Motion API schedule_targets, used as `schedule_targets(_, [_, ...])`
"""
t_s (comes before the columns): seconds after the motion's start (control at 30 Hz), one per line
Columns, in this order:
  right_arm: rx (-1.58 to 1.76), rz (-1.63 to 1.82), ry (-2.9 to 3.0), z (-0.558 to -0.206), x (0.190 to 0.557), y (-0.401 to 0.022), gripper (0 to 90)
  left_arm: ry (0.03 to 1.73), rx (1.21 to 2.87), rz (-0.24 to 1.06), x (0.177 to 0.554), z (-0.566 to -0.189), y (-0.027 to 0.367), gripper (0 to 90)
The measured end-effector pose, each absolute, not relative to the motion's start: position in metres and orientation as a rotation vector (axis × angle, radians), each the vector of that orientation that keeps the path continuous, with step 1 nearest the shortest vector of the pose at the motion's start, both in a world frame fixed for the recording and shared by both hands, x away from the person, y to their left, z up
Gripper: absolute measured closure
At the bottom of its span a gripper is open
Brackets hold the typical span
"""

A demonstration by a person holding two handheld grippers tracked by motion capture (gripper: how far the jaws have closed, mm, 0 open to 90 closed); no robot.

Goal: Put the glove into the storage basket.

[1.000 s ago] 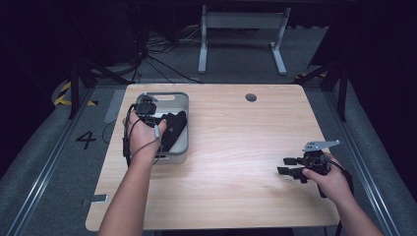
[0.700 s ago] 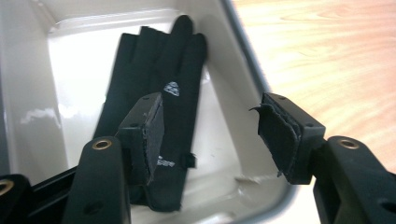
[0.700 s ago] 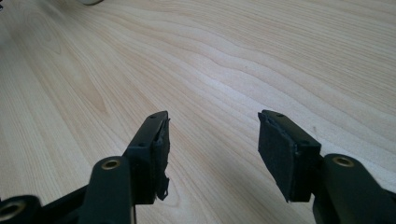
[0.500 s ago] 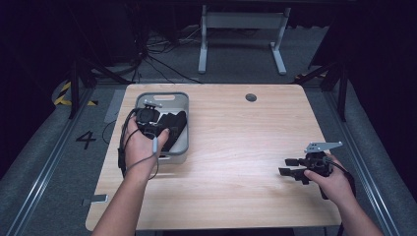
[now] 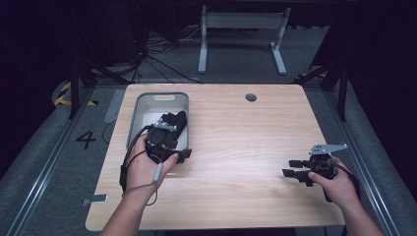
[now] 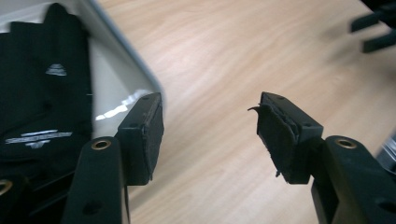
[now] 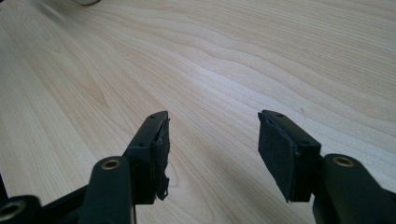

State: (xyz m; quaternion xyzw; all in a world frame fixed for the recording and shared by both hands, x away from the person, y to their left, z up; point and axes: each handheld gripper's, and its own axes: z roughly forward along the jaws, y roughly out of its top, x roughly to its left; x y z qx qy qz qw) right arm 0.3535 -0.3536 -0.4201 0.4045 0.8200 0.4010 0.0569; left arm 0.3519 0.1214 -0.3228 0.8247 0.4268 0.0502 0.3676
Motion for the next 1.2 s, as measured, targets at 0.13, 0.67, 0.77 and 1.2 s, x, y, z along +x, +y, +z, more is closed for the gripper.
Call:
schedule_targets(0.13, [1.219,1.214,2.491,-0.421,0.354,-0.352,44.2,1.042,2.149,0.117,0.34,-0.33,0.119,41.6])
schedule_targets(0.67, [1.206,1.207,2.51,-0.425,0.352,-0.349,43.8,0.951,2.195,0.086,0.324,-0.378,0.122,39.8])
schedule_targets(0.77, [1.202,1.207,2.516,-0.427,0.352,-0.349,43.8,0.908,2.224,0.07,0.327,-0.388,0.121,38.6])
schedule_targets(1.2, [1.19,1.177,2.562,-0.439,0.352,-0.342,43.4,0.893,2.276,0.052,0.331,-0.425,0.115,35.8])
